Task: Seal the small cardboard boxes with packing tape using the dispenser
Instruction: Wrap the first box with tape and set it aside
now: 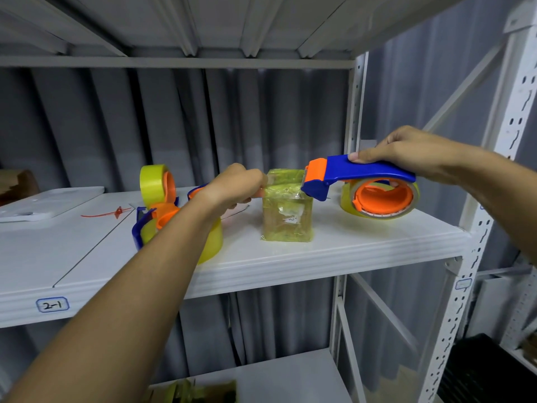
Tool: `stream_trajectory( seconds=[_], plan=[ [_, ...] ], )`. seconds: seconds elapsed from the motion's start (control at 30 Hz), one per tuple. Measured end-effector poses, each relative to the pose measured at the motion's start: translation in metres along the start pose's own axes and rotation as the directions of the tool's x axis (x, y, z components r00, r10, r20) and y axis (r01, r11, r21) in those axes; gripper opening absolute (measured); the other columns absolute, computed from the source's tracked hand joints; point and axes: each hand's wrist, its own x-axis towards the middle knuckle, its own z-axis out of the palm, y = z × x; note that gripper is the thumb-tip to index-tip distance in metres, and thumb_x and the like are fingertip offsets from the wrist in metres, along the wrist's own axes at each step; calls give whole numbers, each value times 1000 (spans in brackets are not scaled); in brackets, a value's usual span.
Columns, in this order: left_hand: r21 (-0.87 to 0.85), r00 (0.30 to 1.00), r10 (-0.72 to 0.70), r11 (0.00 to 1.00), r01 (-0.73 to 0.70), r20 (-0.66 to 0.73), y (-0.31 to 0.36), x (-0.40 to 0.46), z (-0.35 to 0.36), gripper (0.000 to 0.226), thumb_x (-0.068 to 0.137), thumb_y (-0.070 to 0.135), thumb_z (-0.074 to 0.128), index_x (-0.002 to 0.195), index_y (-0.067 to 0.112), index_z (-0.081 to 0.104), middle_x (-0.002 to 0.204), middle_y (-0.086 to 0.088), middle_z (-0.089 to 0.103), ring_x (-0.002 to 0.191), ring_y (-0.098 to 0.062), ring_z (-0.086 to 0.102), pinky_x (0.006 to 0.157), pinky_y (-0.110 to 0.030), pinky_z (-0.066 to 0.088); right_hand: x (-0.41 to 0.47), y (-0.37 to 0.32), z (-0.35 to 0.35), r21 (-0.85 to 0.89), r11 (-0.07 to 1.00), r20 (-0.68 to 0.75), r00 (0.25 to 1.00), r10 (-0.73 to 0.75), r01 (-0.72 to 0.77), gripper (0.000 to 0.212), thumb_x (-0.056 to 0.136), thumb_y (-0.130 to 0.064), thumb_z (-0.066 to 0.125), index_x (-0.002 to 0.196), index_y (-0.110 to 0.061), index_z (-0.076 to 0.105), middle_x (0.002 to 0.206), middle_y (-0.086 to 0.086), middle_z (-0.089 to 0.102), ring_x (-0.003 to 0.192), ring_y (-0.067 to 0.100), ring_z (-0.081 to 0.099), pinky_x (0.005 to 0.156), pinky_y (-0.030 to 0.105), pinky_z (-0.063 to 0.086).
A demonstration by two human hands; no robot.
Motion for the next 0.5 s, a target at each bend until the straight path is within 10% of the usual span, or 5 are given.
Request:
stream_trajectory(
  seconds=[0.23, 0.37, 0.5],
  plan=[
    [108, 994, -103, 989, 97, 47, -2, 0, -3, 51, 72, 55, 53, 104, 16, 61, 86, -8, 72, 67, -20, 55, 59, -29, 40, 2, 0, 1, 27, 1000, 2, 1000, 9, -9, 53, 80, -58, 70, 88, -5, 71, 77, 9, 75, 73, 28, 69, 70, 36, 52],
    [322, 879, 409, 889, -324, -246, -8, 1, 4, 27, 83, 33, 67, 103, 17, 63, 103, -2, 63, 99, -21, 59, 88, -35, 49, 3, 0, 0, 31, 999, 9, 1000, 8, -8, 57, 74, -61, 71, 87, -6, 71, 72, 6, 75, 70, 25, 69, 65, 32, 51],
    [452, 693, 716, 646, -615, -81, -3, -7, 16, 26, 92, 10, 61, 110, 21, 76, 108, 9, 72, 99, -6, 62, 90, -23, 50, 4, 2, -1, 30, 1000, 5, 1000, 7, -7, 58, 71, -65, 71, 86, -8, 72, 72, 4, 75, 68, 22, 70, 61, 30, 51]
  ],
)
